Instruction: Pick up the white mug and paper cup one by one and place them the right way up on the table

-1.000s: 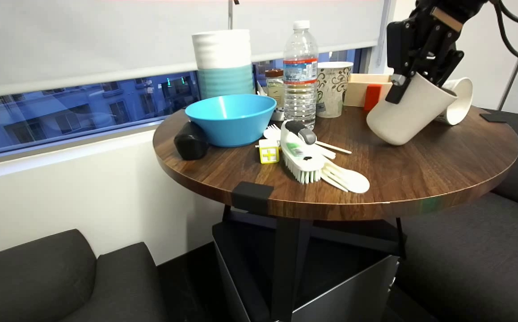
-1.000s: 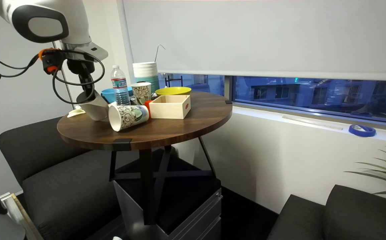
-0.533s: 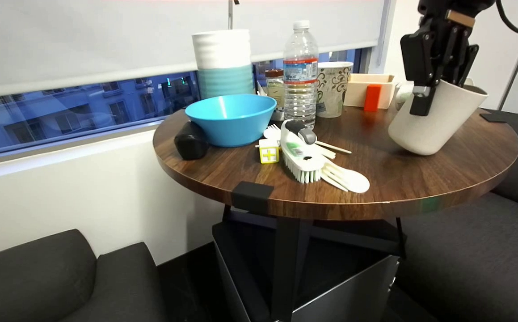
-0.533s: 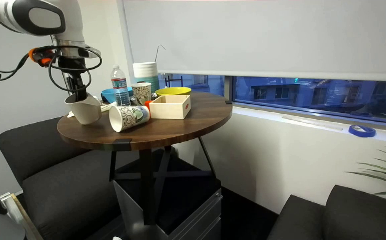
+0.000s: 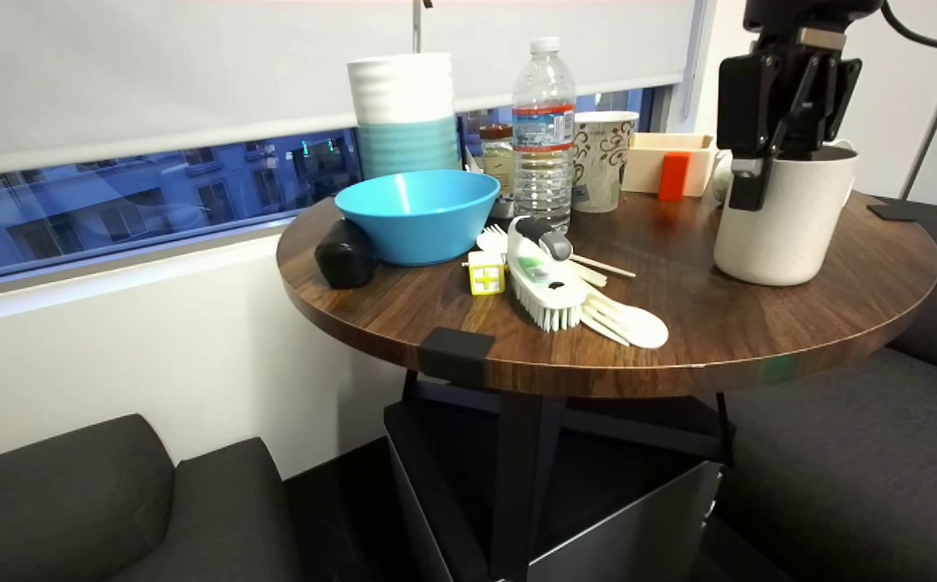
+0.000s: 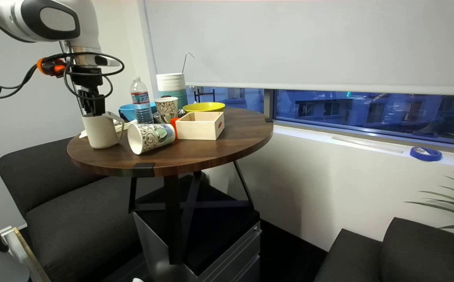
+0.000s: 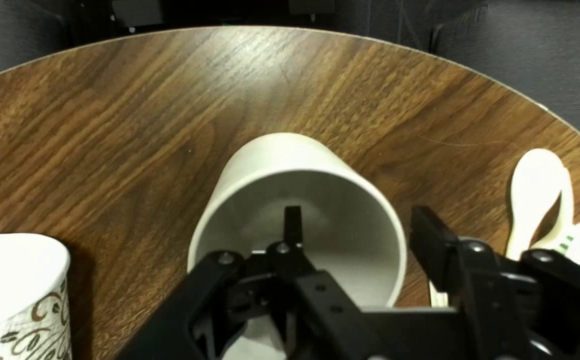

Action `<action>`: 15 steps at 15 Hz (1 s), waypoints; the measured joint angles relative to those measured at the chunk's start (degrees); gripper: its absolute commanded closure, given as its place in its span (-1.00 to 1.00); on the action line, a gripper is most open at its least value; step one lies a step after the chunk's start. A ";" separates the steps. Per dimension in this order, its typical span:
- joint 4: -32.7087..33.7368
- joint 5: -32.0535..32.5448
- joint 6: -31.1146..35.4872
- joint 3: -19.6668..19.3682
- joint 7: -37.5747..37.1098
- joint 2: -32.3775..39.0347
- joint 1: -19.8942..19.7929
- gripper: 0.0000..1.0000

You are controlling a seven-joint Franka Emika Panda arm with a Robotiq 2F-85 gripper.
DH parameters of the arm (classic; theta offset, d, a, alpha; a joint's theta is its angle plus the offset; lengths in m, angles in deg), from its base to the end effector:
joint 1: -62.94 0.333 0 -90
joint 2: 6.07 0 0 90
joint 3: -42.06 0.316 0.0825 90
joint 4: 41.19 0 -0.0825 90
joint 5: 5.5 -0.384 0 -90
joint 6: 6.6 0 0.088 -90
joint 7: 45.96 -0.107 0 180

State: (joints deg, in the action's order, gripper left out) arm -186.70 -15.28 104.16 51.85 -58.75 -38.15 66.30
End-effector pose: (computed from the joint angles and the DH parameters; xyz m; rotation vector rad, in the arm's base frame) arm 0.3591 0.0974 0.4535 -3.0817 0.1333 0.0975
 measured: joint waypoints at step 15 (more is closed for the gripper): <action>-5.90 -5.91 2.65 -8.90 -7.21 -14.25 -5.49 -1.00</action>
State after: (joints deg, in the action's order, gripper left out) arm -192.60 -21.18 106.81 42.95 -65.96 -52.40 60.81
